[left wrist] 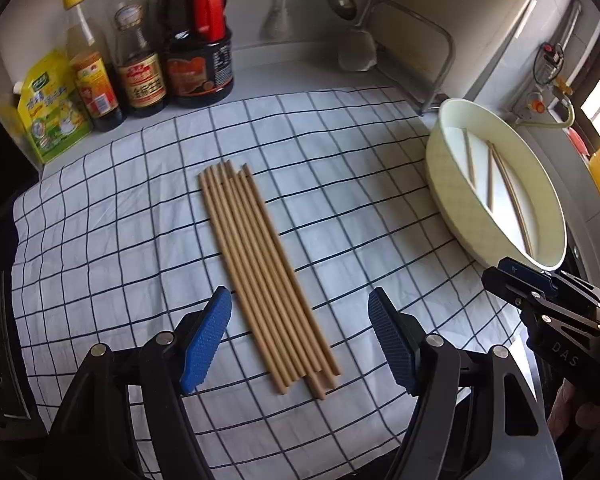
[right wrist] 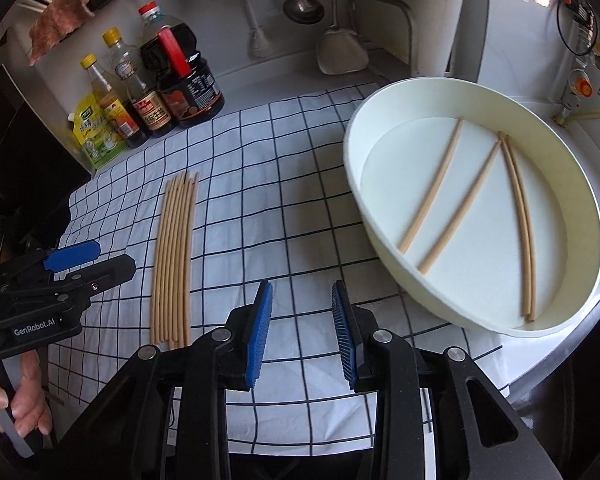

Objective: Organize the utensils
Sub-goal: 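Move the right tool back toward the chopstick row on the cloth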

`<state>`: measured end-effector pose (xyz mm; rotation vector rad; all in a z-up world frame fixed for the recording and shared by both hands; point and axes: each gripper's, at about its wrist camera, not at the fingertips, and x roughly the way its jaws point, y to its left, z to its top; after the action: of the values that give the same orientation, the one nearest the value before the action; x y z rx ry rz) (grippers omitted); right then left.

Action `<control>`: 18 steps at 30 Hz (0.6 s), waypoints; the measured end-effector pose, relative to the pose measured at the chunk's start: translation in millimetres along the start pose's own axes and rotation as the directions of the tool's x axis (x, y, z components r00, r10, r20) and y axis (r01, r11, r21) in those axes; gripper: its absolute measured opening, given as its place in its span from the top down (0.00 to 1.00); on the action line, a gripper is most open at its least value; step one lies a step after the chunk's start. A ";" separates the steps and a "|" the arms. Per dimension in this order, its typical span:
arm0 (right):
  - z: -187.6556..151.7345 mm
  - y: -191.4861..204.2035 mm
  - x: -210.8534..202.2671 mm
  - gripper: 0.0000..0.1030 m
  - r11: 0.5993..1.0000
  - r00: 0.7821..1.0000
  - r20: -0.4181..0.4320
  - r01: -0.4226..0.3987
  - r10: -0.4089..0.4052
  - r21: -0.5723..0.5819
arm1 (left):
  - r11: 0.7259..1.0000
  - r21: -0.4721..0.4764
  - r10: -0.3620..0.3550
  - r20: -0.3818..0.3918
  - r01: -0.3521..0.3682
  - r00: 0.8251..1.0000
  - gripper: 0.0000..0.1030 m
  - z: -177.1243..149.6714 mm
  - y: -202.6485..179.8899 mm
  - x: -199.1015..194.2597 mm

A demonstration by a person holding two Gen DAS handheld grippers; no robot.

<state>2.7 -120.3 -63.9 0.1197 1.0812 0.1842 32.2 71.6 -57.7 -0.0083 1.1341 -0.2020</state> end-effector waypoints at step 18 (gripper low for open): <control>2.9 84.5 81.1 0.71 0.989 0.994 -0.088 -0.070 0.059 -0.131 | 0.988 -0.127 0.087 -0.048 -0.092 0.995 0.32 -22.8 86.5 40.6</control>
<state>34.7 -20.9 -116.9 0.0262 1.1463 0.3218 41.7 152.1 -113.3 -0.0676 1.1857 -0.0488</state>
